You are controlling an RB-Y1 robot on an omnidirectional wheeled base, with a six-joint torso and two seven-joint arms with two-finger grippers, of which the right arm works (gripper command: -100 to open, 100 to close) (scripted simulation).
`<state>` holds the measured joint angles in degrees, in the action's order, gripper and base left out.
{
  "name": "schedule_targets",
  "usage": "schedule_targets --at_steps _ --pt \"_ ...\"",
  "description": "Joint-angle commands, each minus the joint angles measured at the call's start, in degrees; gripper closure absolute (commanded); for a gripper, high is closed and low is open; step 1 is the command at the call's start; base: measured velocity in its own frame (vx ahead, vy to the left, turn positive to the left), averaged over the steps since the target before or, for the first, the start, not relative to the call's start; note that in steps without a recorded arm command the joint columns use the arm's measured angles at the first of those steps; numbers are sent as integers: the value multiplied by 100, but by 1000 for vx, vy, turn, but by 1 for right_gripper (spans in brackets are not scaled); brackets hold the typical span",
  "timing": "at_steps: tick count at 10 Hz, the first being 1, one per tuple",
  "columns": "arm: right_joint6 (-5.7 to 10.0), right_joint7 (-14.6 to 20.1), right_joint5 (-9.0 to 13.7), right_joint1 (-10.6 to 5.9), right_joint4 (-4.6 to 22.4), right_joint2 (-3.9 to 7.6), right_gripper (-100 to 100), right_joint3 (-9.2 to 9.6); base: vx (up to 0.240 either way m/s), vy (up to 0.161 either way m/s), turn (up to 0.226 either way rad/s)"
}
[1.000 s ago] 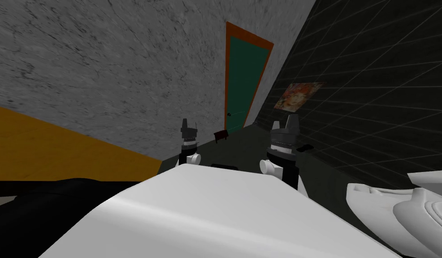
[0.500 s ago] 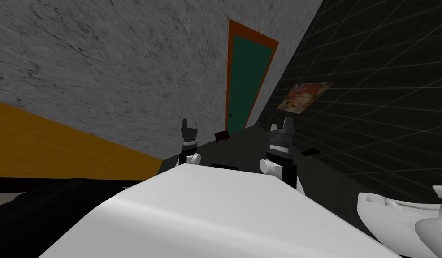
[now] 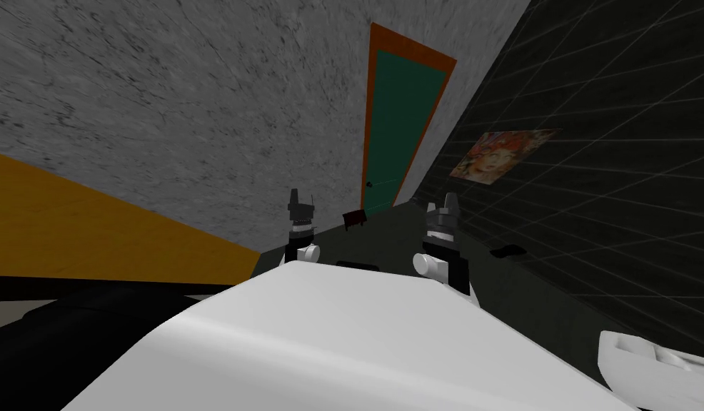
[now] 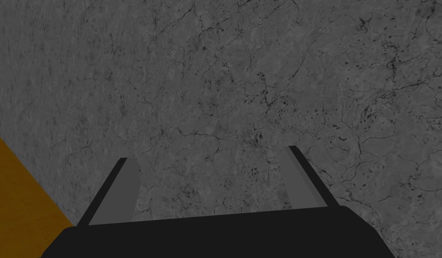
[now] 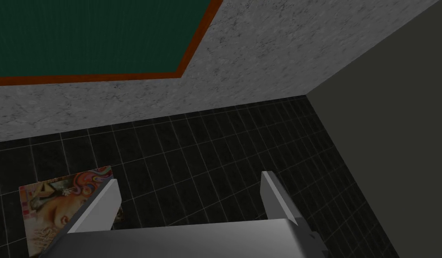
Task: Pull the door open
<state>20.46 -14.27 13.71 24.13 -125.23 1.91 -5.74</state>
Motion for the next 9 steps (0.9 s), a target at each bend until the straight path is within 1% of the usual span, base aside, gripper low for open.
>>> schedule_targets --at_steps 1,5,6,8,9 --pt "-62 -34 163 -19 62 33 -100 -49 64 -30 33" --pt "-417 -354 869 -155 484 112 -100 -175 69 -29 87" --pt "-417 -354 923 -155 484 112 -100 -175 58 -32 30" --pt "-618 -536 1313 -233 723 147 -100 -246 59 -28 89" --pt "-618 -536 1354 -233 723 147 -100 -246 56 -25 35"
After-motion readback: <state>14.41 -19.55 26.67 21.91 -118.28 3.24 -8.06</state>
